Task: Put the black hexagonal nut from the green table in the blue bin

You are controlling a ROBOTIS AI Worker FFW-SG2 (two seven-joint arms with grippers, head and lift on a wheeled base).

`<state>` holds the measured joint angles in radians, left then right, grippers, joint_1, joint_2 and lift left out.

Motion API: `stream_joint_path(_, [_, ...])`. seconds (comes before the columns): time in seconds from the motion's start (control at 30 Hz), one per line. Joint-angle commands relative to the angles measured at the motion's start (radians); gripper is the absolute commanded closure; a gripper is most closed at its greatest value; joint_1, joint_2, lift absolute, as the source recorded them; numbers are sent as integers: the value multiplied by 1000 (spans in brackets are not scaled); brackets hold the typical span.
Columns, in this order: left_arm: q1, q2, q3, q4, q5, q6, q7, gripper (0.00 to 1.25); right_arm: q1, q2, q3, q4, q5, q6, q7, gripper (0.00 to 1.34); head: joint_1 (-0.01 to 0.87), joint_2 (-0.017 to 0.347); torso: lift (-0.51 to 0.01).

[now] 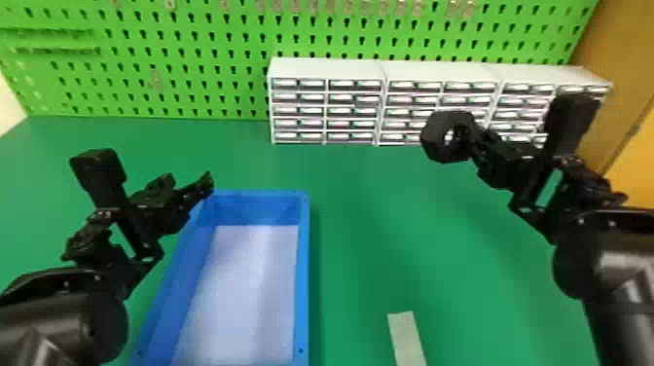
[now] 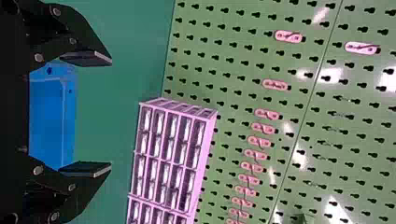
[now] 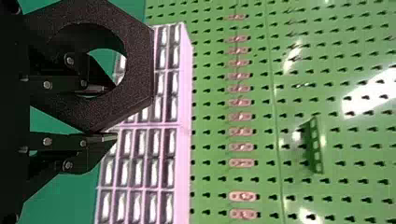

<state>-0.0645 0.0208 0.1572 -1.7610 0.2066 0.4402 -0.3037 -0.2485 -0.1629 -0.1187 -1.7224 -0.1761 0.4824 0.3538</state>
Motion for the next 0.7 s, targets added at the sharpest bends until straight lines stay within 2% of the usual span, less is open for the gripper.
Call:
stream_joint_path(0.0, [0,-1,-2,0,0,0,0,453,1,-3,36,9,-39,-47,-1,1046,691,9,-97])
stream_joint_path(0.33, [-1,1,-4,0,-1,0,0,453,-12,-21,154,14,-106,-77,-18,1046,691,9,-97])
stream_joint_path(0.67, [0,1,-4,0,0,0,0,453,-54,-67,321,30,-186,-76,-27,1046,691,9,-97])
